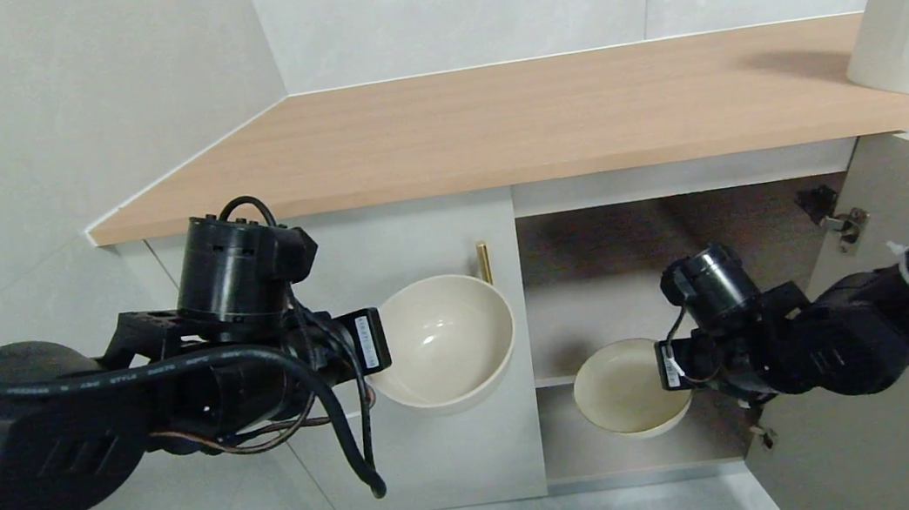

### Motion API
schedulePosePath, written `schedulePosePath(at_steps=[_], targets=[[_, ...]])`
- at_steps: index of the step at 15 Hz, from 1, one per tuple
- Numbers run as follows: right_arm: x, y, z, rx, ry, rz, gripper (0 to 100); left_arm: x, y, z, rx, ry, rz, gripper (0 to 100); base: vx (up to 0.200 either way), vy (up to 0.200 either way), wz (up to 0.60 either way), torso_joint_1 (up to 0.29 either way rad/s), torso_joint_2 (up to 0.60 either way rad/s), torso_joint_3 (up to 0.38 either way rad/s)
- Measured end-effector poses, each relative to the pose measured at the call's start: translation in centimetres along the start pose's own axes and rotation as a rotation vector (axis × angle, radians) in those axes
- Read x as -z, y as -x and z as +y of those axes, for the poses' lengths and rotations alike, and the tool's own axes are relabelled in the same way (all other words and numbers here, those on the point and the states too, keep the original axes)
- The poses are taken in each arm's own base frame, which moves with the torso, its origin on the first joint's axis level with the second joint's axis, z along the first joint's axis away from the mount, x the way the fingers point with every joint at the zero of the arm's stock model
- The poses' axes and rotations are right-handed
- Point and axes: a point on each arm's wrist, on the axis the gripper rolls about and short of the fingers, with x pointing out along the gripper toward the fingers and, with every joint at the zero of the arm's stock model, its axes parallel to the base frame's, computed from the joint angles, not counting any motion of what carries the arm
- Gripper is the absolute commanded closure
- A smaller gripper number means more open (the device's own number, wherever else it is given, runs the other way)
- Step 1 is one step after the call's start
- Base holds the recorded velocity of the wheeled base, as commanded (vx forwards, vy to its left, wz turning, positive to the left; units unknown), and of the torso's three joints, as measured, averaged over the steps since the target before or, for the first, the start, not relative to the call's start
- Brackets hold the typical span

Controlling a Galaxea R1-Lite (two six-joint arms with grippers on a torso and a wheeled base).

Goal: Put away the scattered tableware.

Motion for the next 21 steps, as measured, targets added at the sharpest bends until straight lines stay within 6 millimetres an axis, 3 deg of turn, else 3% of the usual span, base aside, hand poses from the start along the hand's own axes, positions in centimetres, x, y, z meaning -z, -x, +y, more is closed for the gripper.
schedulePosePath(at_steps=[3, 11, 15, 21], targets=[[-1.1, -3.6, 0.8, 0.097, -0.065, -0.062, 100, 0.1, 0.3, -0.3, 0.011, -0.004, -0.003, 100, 0.000, 0.000, 0.00, 0.000, 0.00, 0.000], [-2.9, -11.1, -0.8, 0.252, -0.226, -0.124, 100, 0.1, 0.7, -0.7, 0.025, -0.010, -0.007, 100, 0.000, 0.000, 0.00, 0.000, 0.00, 0.000], [-3.2, -13.6, -1.8, 0.307, -0.263, -0.143, 100, 0.2, 0.9, -1.0, 0.034, -0.016, -0.008, 100, 0.000, 0.000, 0.00, 0.000, 0.00, 0.000], [-3.7, -15.3, -1.7, 0.345, -0.282, -0.180, 100, 0.4, 1.0, -1.3, 0.044, -0.022, -0.006, 100, 0.000, 0.000, 0.00, 0.000, 0.00, 0.000]])
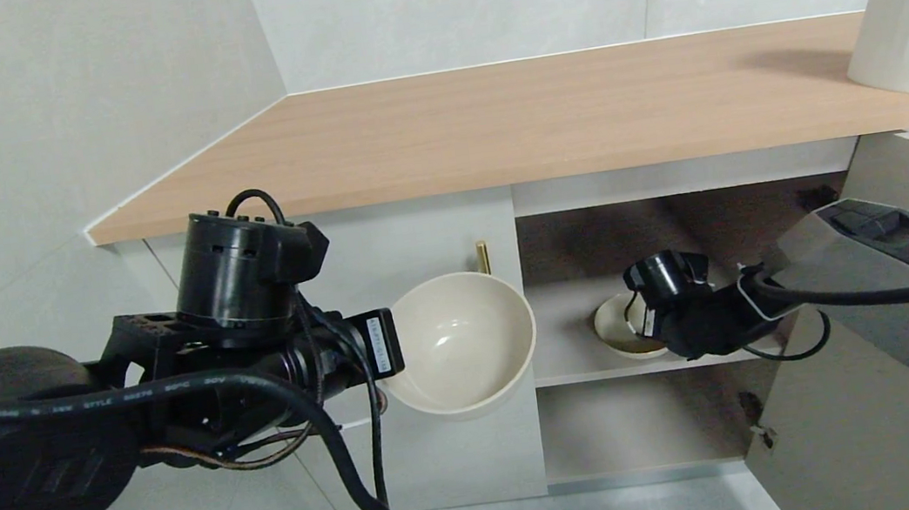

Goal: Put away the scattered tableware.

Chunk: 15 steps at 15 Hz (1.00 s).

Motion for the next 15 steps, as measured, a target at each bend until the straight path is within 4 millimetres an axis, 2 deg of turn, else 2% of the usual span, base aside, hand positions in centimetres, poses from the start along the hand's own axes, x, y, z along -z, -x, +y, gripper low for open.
schedulePosePath(at_steps=[5, 6, 12, 15], targets=[[-0.1, -0.3, 0.2, -0.002, -0.007, -0.005, 100, 0.0, 0.0, -0.1, 0.001, -0.001, 0.001, 100, 0.000, 0.000, 0.00, 0.000, 0.00, 0.000], [-0.1, -0.3, 0.2, -0.003, -0.008, -0.005, 0, 0.0, 0.0, -0.1, 0.001, -0.001, 0.001, 100, 0.000, 0.000, 0.00, 0.000, 0.00, 0.000], [-0.2, -0.1, 0.2, -0.005, -0.029, -0.007, 0, 0.1, 0.0, -0.1, 0.001, -0.002, 0.001, 100, 0.000, 0.000, 0.00, 0.000, 0.00, 0.000], [-0.8, 1.2, -0.2, -0.016, -0.030, -0.004, 0, 0.1, -0.1, 0.0, 0.000, -0.004, 0.005, 100, 0.000, 0.000, 0.00, 0.000, 0.00, 0.000]])
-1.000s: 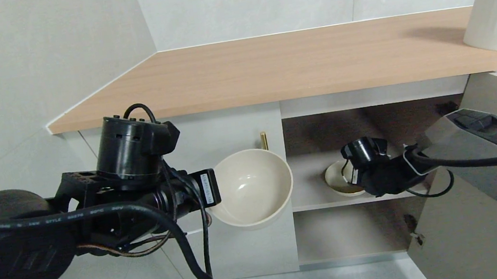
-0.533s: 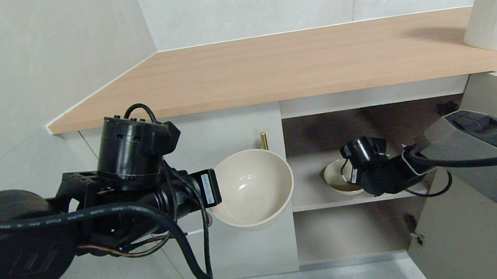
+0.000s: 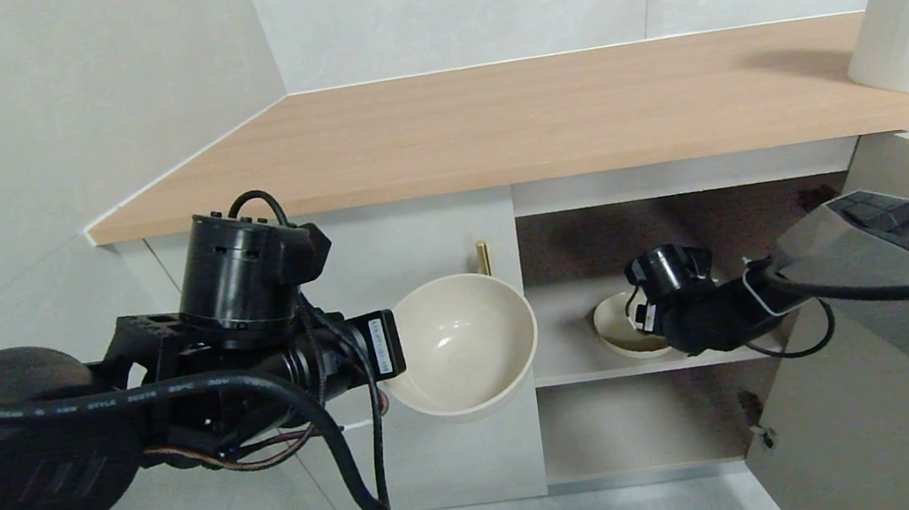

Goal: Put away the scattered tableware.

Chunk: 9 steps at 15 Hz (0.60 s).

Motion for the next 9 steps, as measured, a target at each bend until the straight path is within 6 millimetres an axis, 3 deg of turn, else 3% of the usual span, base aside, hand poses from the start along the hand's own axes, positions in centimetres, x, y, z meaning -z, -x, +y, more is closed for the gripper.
schedulePosePath(at_steps=[2, 4, 9], targets=[[-0.9, 2.0, -0.8, -0.047, 0.004, 0.026, 0, 0.4, -0.1, -0.4, 0.010, -0.021, 0.013, 100, 0.000, 0.000, 0.00, 0.000, 0.00, 0.000], [-2.1, 5.4, -1.8, -0.162, 0.012, 0.079, 0, 1.1, -0.5, -0.8, 0.015, -0.051, 0.036, 100, 0.000, 0.000, 0.00, 0.000, 0.00, 0.000], [-5.0, 17.4, -4.8, -0.530, 0.090, 0.204, 0, 3.8, -2.9, -2.6, 0.027, -0.139, 0.114, 100, 0.000, 0.000, 0.00, 0.000, 0.00, 0.000]])
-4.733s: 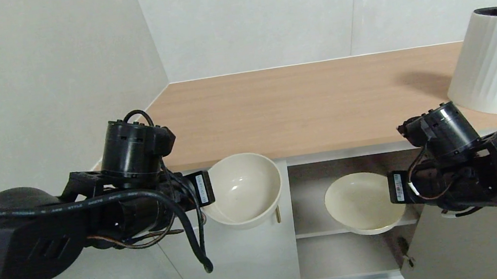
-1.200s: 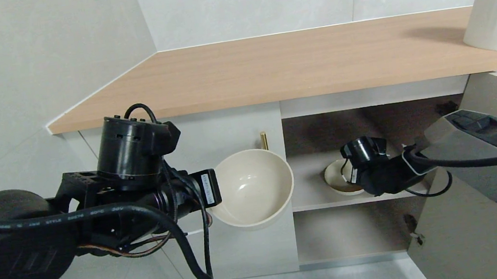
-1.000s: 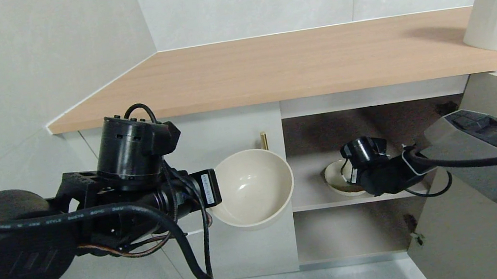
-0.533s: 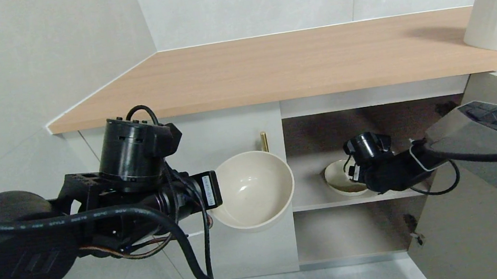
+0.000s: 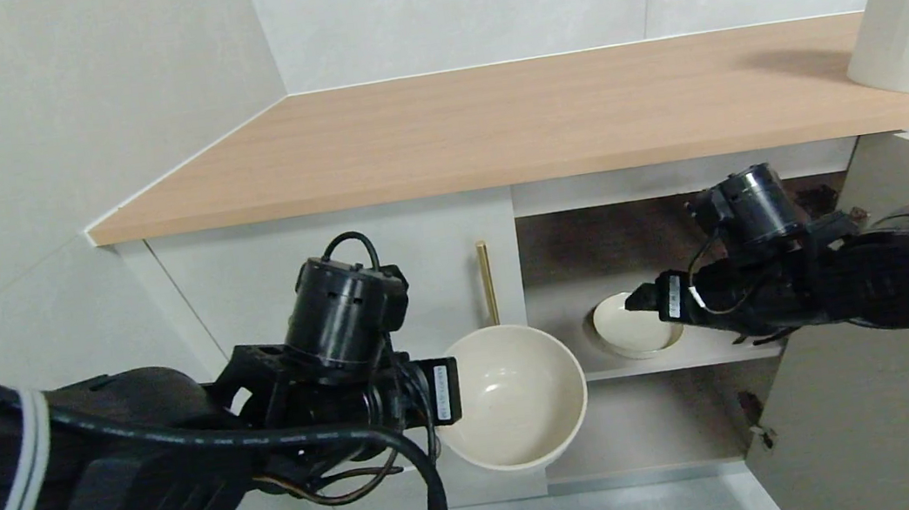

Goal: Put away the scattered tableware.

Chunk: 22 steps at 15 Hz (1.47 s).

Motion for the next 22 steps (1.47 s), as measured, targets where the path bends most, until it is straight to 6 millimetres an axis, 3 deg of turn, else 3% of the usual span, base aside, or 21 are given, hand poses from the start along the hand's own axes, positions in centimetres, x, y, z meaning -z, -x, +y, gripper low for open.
schedulePosePath(at_steps=[3, 6, 8, 13, 18, 19, 22], targets=[[1.4, 5.5, 1.6, -0.214, 0.071, 0.096, 0, 1.1, -1.7, -1.3, -0.005, -0.061, 0.007, 100, 0.000, 0.000, 0.00, 0.000, 0.00, 0.000], [2.6, 7.3, 2.2, -0.272, 0.165, 0.110, 0, 2.2, -2.7, -2.3, 0.001, -0.085, 0.033, 100, 0.000, 0.000, 0.00, 0.000, 0.00, 0.000], [3.5, 7.2, 2.8, -0.281, 0.191, 0.131, 0, 2.6, -2.8, -2.8, 0.007, -0.096, 0.042, 100, 0.000, 0.000, 0.00, 0.000, 0.00, 0.000], [5.8, 4.8, 4.3, -0.227, 0.238, 0.195, 0, 3.0, -2.7, -3.7, 0.026, -0.115, 0.045, 100, 0.000, 0.000, 0.00, 0.000, 0.00, 0.000], [6.6, 3.2, 4.7, -0.208, 0.237, 0.231, 0, 3.1, -2.6, -4.0, 0.020, -0.122, 0.038, 100, 0.000, 0.000, 0.00, 0.000, 0.00, 0.000], [6.7, 2.9, 4.7, -0.204, 0.237, 0.235, 100, 3.1, -2.5, -4.0, 0.021, -0.122, 0.037, 100, 0.000, 0.000, 0.00, 0.000, 0.00, 0.000], [6.9, 2.5, 4.8, -0.192, 0.227, 0.242, 100, 3.0, -2.5, -4.0, 0.014, -0.121, 0.033, 100, 0.000, 0.000, 0.00, 0.000, 0.00, 0.000]])
